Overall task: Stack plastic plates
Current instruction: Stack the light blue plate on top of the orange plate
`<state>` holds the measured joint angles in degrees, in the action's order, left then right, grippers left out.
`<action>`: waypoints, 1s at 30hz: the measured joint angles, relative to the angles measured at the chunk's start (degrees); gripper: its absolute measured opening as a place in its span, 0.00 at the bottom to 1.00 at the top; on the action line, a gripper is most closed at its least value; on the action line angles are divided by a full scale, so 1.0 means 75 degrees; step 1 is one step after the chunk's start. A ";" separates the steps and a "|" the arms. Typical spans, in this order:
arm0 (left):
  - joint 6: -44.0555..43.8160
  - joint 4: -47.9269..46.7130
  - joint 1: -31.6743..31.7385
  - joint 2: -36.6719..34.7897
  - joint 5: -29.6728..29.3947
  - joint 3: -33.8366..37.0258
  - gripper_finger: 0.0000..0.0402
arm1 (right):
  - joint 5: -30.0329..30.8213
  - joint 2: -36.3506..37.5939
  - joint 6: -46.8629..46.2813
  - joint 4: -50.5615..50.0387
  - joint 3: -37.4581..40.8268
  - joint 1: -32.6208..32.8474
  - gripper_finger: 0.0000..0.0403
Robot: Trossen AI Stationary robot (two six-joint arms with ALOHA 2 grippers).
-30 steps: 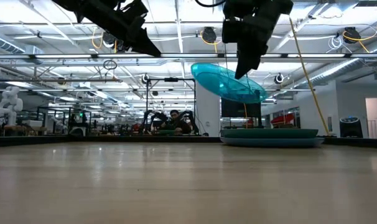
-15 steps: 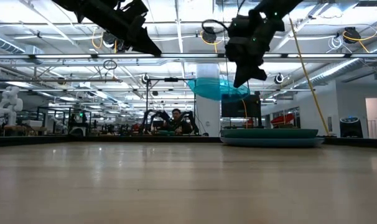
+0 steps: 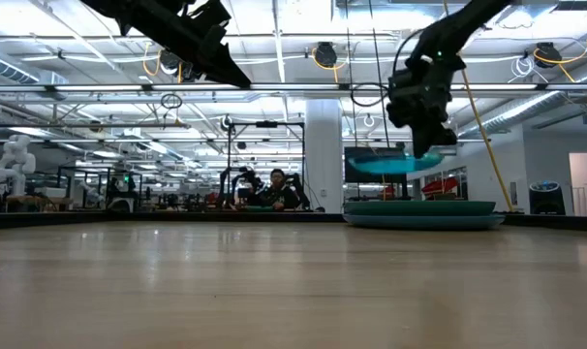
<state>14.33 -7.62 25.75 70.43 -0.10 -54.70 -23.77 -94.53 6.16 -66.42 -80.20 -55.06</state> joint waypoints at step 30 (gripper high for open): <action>0.0003 -0.0227 0.0001 0.0000 0.0000 0.0000 0.22 | 0.0157 -0.1593 0.0620 0.0235 0.0000 -0.1415 0.02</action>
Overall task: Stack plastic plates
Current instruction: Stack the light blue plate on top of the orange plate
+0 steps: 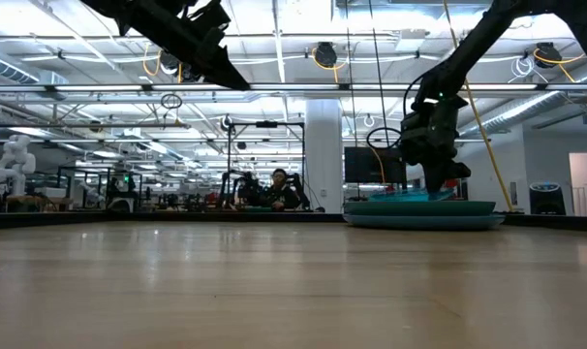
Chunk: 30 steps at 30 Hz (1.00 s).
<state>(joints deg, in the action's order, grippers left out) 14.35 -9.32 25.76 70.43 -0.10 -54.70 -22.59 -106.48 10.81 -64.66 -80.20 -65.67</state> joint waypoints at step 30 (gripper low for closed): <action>-0.0146 -0.0364 -0.0003 0.0000 0.0000 0.0000 0.22 | 0.0065 0.0000 -0.0434 0.0020 0.0003 0.0000 0.36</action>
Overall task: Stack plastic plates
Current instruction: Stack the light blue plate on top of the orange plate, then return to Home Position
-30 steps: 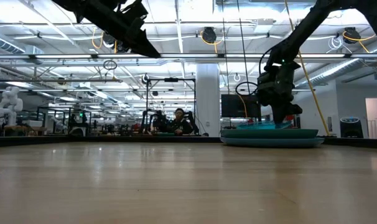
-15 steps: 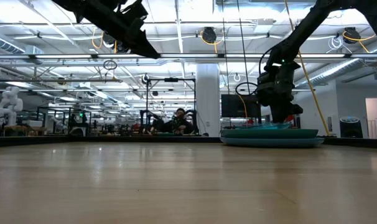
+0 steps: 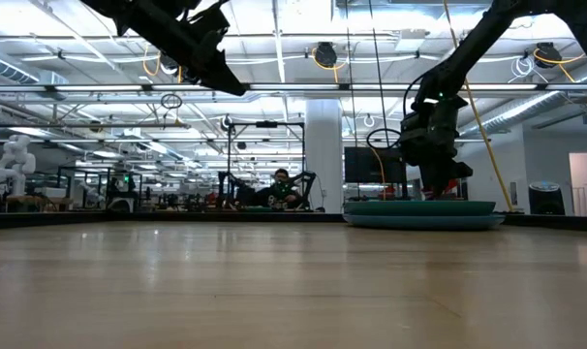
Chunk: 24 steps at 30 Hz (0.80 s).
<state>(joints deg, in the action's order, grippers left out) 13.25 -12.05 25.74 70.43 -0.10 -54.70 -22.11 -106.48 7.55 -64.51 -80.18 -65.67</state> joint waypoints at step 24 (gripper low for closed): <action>-0.1185 -0.1297 -0.1969 -0.0101 0.0415 0.0085 0.22 | -0.0086 0.3490 -0.0094 0.2381 0.1203 0.2257 0.32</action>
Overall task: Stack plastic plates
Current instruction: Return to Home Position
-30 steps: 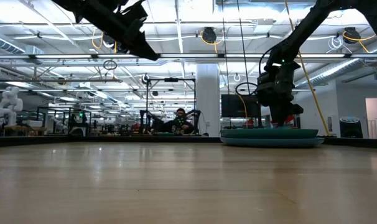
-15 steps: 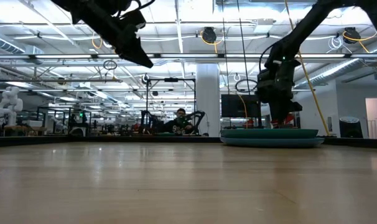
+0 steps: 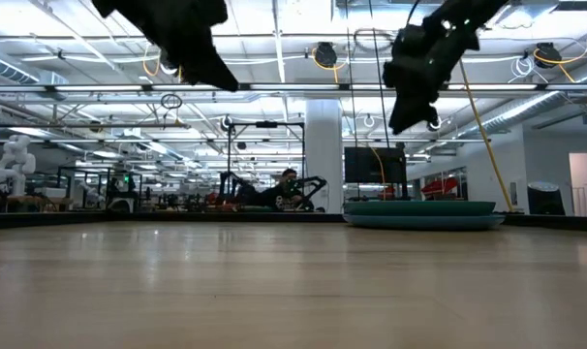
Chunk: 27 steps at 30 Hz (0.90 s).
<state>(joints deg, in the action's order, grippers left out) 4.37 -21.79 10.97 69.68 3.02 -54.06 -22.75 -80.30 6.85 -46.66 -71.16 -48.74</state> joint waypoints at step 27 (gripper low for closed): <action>0.0379 0.1194 -0.2682 -0.5469 -0.1166 0.3404 0.22 | -0.0791 0.4624 0.0968 0.6488 0.6257 0.3113 0.32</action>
<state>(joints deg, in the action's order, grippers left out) 7.21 -12.83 -9.15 28.66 -5.73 -28.53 -28.68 -45.62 14.11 2.01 -24.23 -25.39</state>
